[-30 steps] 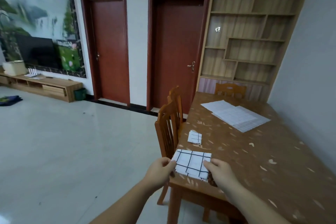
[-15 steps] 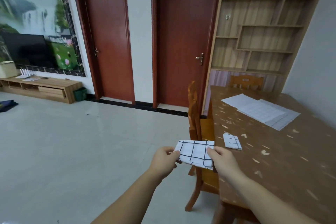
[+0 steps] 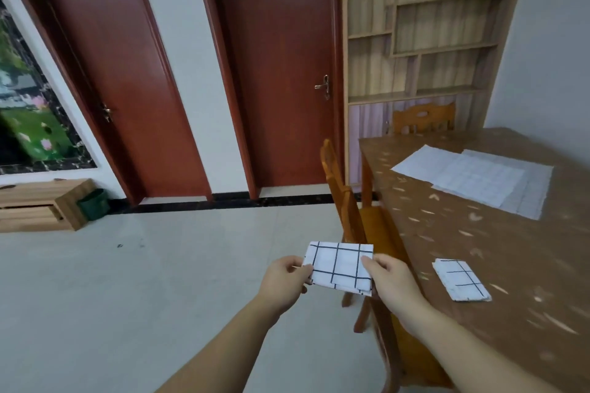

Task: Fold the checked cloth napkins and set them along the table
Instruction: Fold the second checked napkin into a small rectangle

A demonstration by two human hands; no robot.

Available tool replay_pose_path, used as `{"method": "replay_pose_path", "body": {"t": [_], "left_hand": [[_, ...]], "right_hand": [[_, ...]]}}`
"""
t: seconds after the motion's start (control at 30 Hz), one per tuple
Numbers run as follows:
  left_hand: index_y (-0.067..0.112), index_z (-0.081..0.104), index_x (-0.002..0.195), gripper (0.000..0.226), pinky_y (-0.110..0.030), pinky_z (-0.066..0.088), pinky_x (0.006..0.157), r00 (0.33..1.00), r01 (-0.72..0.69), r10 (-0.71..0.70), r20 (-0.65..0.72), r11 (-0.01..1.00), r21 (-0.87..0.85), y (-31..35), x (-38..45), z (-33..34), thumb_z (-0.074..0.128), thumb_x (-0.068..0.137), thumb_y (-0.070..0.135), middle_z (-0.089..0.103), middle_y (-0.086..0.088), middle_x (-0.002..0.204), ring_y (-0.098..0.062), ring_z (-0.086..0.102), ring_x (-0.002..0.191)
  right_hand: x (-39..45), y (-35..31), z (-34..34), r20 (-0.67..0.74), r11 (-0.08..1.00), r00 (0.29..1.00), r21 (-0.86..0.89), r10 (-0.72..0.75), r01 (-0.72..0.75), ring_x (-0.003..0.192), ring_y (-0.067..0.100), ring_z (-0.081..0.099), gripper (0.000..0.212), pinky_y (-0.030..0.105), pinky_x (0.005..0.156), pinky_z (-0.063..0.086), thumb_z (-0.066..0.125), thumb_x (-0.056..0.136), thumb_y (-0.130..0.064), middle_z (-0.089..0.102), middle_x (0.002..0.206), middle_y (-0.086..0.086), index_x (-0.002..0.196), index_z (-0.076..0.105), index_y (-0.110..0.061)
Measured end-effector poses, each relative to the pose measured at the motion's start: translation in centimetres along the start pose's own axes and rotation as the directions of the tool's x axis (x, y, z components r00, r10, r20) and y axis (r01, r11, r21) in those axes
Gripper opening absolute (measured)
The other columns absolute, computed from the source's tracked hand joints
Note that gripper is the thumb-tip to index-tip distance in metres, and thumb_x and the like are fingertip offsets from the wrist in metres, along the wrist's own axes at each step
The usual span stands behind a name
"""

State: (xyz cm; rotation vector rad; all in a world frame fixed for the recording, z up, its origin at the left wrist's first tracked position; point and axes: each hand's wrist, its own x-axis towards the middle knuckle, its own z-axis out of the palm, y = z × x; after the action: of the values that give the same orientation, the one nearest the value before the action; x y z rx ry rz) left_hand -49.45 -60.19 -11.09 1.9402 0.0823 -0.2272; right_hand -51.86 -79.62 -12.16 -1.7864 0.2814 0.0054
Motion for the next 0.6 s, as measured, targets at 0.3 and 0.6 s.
{"method": "replay_pose_path", "body": {"t": [0.3, 0.6], "left_hand": [[0.009, 0.071, 0.089, 0.019, -0.015, 0.043, 0.055, 0.943, -0.173, 0.158, 0.292, 0.985, 0.027, 1.9, 17.6, -1.4, 0.057, 0.093, 0.021, 0.068, 0.0, 0.08, -0.009, 0.059, 0.069], [0.011, 0.074, 0.084, 0.015, -0.029, 0.05, 0.067, 0.753, -0.304, 0.254, 0.607, 0.953, -0.022, 4.8, 30.2, 0.1, 0.064, 0.09, 0.021, 0.064, 0.005, 0.064, -0.009, 0.058, 0.062]], "right_hand": [[10.1, -3.2, 2.8, -0.284, 0.992, 0.953, 0.088, 0.108, -0.086, 0.038, 0.0, 0.051, 0.036, 0.017, 0.048, 0.04, 0.046, 0.101, -0.023, 0.054, 0.041, -0.01, 0.066, 0.055, -0.017], [15.2, -3.7, 4.2, -0.515, 0.96, 0.811, 0.179, 0.278, -0.216, 0.061, 0.022, 0.055, 0.03, 0.033, 0.065, 0.049, 0.057, 0.095, -0.021, 0.056, 0.057, 0.008, 0.068, 0.051, -0.008]]}}
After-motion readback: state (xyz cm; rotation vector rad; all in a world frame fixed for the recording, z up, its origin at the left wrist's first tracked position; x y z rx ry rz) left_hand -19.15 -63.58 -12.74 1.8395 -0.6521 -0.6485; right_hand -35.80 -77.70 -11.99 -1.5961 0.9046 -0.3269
